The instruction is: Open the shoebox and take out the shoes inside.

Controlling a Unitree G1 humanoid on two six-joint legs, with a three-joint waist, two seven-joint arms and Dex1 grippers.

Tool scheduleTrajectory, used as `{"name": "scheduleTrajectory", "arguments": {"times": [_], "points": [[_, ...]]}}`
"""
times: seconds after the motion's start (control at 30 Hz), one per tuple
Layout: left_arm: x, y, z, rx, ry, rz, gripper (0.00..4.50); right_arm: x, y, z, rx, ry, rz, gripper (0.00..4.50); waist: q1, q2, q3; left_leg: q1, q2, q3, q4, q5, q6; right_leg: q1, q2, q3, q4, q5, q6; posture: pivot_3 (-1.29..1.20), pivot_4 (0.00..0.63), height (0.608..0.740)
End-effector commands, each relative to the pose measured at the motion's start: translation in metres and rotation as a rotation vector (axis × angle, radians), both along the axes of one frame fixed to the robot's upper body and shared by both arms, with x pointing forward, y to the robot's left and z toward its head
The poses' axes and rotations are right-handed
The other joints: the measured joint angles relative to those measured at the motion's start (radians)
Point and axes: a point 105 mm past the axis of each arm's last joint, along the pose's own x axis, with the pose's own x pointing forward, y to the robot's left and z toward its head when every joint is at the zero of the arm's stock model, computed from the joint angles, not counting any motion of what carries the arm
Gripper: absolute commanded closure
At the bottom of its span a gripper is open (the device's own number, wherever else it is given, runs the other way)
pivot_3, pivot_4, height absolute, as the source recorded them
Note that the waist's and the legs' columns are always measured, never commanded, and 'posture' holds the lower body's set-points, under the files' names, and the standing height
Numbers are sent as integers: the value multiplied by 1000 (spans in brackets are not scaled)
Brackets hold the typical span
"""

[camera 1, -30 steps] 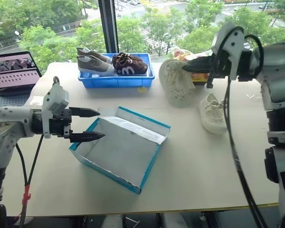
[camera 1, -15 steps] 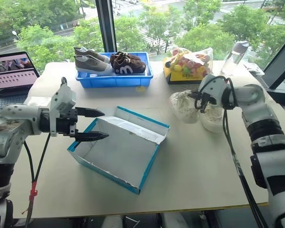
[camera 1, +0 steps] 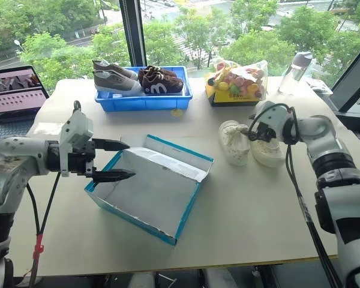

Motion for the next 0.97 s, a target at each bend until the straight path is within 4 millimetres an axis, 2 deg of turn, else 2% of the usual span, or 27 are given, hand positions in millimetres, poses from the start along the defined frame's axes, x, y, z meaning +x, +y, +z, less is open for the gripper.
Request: {"name": "scheduleTrajectory", "arguments": {"times": [0.03,0.1,0.17,0.23,0.33,0.4,0.47,0.53,0.67,0.73,0.83,0.97], "points": [[-6,7,10,-14,-31,23,0,-19,-12,37,176,10,43,11,0,0,0,0,0,0,0,0,0,0,0,0,0,0,0,0,150,740],[-7,15,6,-43,-6,61,0,-36,-16,33,268,118,68,11,5,0,0,0,0,-1,0,0,0,1,0,-1,1,0,0,0,150,740],[-8,38,-14,-64,38,165,0,-62,-19,21,487,267,104,11,12,0,0,0,1,-2,0,0,0,2,0,-2,1,0,0,0,150,740],[-14,56,-24,-143,73,251,0,-84,-24,12,658,355,108,11,15,0,-1,3,2,-2,-2,-1,1,5,1,-2,2,0,0,0,150,740],[-9,81,-22,-279,-19,425,0,-99,-40,1,820,311,13,11,21,0,0,3,2,-2,-1,-1,1,4,0,-2,0,0,0,0,150,740],[-9,88,-13,-392,-85,518,0,-90,-54,-11,888,162,-186,11,22,0,-1,5,0,-1,0,0,1,5,-3,-2,0,0,0,0,150,740],[-5,103,-15,-438,-174,689,0,-92,-51,-27,847,34,-300,11,21,0,-1,9,0,0,1,0,0,10,-3,-1,-1,1,1,0,150,740],[-5,124,-26,-432,-277,876,0,-96,-60,-41,848,-83,-434,11,21,-1,-3,20,0,-1,0,0,0,21,-3,-1,-2,0,2,0,150,740],[-16,145,-58,-468,-305,1090,0,-108,-69,-83,754,-161,-603,11,20,0,-5,22,-2,3,-2,0,-1,21,-4,3,-1,0,3,0,150,740],[-21,145,-75,-425,-315,1149,0,-114,-70,-101,712,-166,-645,11,21,0,-5,20,-2,3,-2,0,-1,19,-4,3,-2,0,3,0,150,740],[-27,122,-109,-286,-289,1135,0,-123,-75,-124,671,-167,-708,11,19,-1,-6,21,-2,4,-2,-1,-2,20,-4,4,-3,0,3,0,150,740],[-27,118,-127,-268,-338,1215,0,-129,-74,-138,536,-210,-693,11,22,-2,-7,23,-2,5,-2,-1,-2,23,-5,5,-4,-1,4,0,150,740]]}}
